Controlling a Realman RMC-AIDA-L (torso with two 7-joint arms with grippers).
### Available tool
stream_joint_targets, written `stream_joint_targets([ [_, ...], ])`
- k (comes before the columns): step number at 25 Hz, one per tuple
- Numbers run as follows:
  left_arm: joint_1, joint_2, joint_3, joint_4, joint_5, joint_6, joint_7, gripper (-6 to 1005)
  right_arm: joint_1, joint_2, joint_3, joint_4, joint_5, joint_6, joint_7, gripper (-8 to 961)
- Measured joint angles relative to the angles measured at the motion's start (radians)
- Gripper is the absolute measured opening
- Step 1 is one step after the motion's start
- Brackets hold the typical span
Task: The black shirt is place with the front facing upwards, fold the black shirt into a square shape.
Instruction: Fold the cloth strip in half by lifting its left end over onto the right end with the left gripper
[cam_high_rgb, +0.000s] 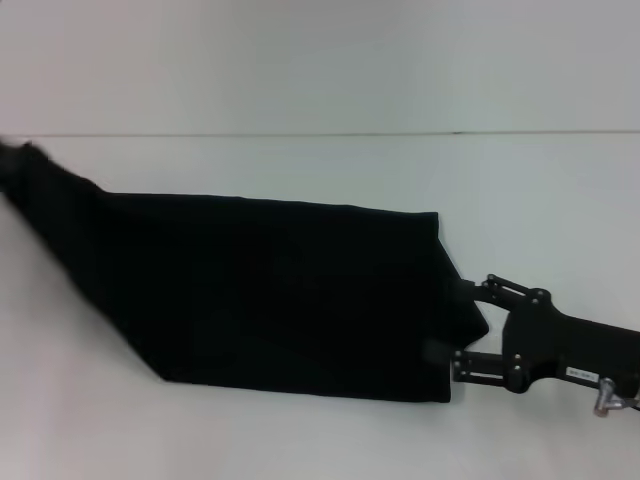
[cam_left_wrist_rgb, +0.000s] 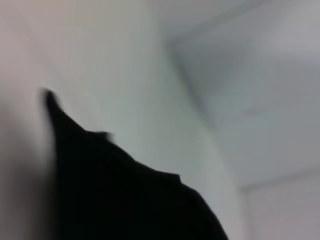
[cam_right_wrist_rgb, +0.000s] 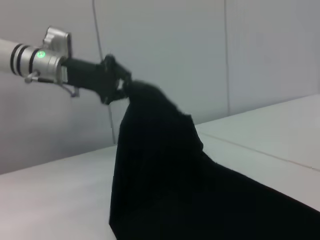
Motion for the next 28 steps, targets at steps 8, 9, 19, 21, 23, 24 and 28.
stream_joint_targets([
  [8, -0.211, -0.093, 0.231, -0.060, -0.176, 0.023, 0.019, 42, -0.072, -0.004, 0.039, -0.014, 0.028, -0.021, 0.007, 924],
  [9, -0.233, -0.117, 0.260, -0.062, -0.182, 0.018, 0.027, 42, -0.079, -0.004, 0.043, -0.017, 0.028, -0.022, 0.007, 924],
  [19, -0.257, -0.231, 0.469, -0.474, -0.298, -0.080, 0.315, 41, -0.132, -0.008, 0.052, -0.043, 0.028, -0.028, 0.011, 925],
  [21, -0.244, -0.234, 0.472, -0.548, -0.298, -0.130, 0.380, 41, -0.134, -0.006, 0.053, -0.048, 0.028, -0.028, 0.012, 924],
  [23, -0.230, -0.236, 0.473, -0.600, -0.298, -0.176, 0.430, 46, -0.134, -0.006, 0.053, -0.048, 0.027, -0.030, 0.012, 924],
  [24, -0.224, -0.236, 0.472, -0.613, -0.299, -0.191, 0.441, 52, -0.134, -0.006, 0.053, -0.048, 0.027, -0.031, 0.012, 924],
  [28, -0.206, -0.238, 0.464, -0.625, -0.301, -0.220, 0.465, 73, -0.131, -0.005, 0.053, -0.048, 0.027, -0.031, 0.013, 924],
])
